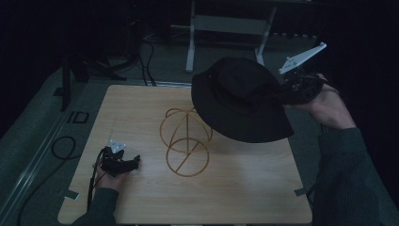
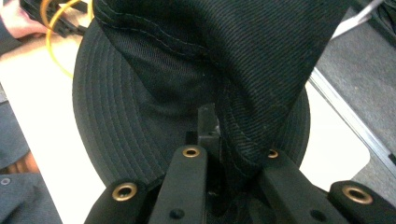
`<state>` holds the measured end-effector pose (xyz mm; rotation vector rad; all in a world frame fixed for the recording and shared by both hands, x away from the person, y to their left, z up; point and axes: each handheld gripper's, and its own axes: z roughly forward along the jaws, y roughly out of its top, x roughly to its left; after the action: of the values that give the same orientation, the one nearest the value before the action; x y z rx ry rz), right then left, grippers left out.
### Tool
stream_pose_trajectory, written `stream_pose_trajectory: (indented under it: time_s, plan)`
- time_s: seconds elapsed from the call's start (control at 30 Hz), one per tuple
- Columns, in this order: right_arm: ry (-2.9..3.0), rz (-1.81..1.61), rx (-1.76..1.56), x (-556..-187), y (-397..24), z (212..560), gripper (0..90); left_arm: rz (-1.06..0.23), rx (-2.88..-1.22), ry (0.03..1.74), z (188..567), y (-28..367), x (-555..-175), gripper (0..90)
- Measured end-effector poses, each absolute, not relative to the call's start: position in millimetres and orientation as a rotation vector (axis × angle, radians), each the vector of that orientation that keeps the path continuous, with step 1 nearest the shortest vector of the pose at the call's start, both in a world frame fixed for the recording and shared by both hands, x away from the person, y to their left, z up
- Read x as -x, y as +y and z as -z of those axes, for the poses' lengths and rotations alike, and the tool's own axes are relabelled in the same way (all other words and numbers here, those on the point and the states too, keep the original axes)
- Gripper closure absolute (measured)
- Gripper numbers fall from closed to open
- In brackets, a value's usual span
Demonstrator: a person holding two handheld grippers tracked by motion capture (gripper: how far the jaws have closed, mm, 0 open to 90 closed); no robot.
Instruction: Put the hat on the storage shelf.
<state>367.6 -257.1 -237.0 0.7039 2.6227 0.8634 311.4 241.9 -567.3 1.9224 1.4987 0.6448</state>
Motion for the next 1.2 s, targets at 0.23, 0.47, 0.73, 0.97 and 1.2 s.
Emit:
stream_pose_trajectory:
  time_s: [0.23,0.47,0.73,0.97,1.2]
  plan:
    - [2.637,-0.901,-0.664,-365.2,-250.1,232.5,87.8,-0.643,-1.924,1.499,567.1,241.9,-311.4,17.5]
    - [2.656,-0.921,-0.62,-364.2,-237.4,231.5,87.8,-0.643,-1.924,1.499,567.1,242.0,-311.4,17.5]
    - [2.684,-0.92,-0.565,-365.6,-217.5,233.3,87.8,-0.643,-1.926,1.498,567.1,241.9,-311.5,17.5]
    - [2.714,-0.938,-0.513,-366.1,-198.6,233.9,87.7,-0.64,-1.93,1.494,567.0,241.9,-311.8,17.5]
    - [2.745,-0.93,-0.471,-369.2,-176.6,236.8,87.6,-0.64,-1.93,1.494,567.0,242.0,-311.9,17.5]
